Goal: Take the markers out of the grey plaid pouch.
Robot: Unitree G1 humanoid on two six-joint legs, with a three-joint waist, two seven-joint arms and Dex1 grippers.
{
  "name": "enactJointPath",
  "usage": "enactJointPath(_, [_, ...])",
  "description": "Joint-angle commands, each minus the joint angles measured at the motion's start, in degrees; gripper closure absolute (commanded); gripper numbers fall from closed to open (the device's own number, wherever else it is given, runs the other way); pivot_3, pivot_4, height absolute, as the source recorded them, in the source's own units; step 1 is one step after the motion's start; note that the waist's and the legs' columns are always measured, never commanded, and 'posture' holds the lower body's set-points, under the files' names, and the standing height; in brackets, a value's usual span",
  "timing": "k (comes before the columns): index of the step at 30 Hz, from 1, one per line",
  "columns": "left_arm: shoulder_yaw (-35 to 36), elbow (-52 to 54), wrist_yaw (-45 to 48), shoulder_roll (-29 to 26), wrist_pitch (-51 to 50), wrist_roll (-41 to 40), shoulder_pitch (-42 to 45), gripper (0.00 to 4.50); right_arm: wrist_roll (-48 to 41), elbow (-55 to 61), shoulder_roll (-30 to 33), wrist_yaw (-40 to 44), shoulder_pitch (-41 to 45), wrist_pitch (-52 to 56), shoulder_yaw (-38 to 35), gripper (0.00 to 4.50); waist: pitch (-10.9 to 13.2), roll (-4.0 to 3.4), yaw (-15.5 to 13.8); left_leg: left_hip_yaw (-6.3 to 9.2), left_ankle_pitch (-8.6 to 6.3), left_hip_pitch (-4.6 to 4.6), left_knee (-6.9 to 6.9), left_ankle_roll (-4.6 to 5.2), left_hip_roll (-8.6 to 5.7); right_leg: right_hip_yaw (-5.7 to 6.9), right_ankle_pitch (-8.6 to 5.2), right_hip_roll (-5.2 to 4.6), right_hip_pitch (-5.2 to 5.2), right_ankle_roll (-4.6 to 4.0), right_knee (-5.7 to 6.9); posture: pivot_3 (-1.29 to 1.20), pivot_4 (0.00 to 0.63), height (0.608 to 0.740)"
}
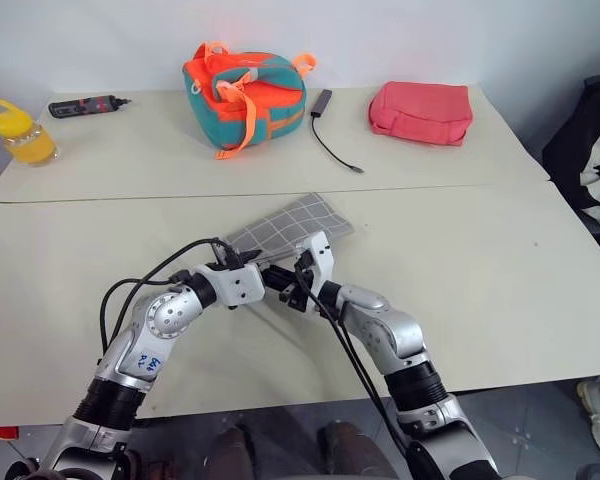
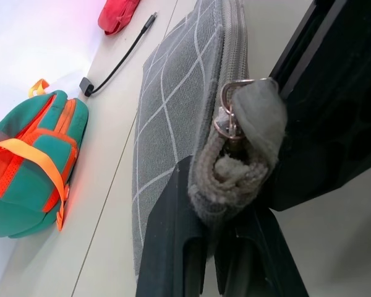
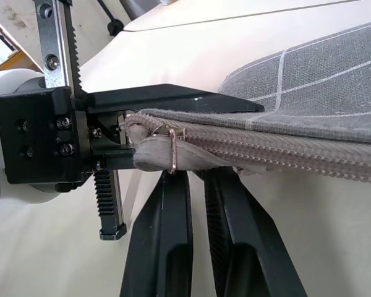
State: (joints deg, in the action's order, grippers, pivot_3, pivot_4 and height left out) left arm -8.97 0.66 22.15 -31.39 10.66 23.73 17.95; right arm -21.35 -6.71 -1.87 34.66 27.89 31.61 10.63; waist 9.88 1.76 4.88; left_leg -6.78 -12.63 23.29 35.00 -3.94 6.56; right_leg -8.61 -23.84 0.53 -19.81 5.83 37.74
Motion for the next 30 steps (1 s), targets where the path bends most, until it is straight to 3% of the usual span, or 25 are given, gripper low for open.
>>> enactJointPath(1, [0.4, 2.6, -0.3, -0.1, 0.8, -0.3, 0.0, 4.50, -1.9, 2.7, -0.2, 0.8, -0.5, 0.3, -0.9, 4.24, 0.0, 0.00, 0.0, 0.00, 0.00, 0.00, 0.00, 0.00, 0.00, 0.00, 0.00, 0.00, 0.00, 0.00, 0.00, 0.00, 0.150, 0.740])
enactJointPath(5, [1.0, 2.3, -0.3, -0.8, 1.0, -0.5, -0.5, 4.50, -2.2, 4.4, 1.8, 2.6, -1.3, 0.5, -0.4, 4.48, 0.0, 0.00, 0.0, 0.00, 0.00, 0.00, 0.00, 0.00, 0.00, 0.00, 0.00, 0.00, 0.00, 0.00, 0.00, 0.00, 0.150, 0.740])
enactJointPath(30, [4.5, 2.0, 0.8, -6.8, 4.3, -3.7, -4.6, 4.50, -1.5, -1.2, 11.1, 5.8, 3.8, -2.0, -5.7, 4.48, 0.0, 0.00, 0.1, -0.06, -0.01, -0.02, 0.01, 0.01, 0.03, -0.07, 0.00, 0.00, 0.00, 0.00, 0.00, 0.00, 0.150, 0.740])
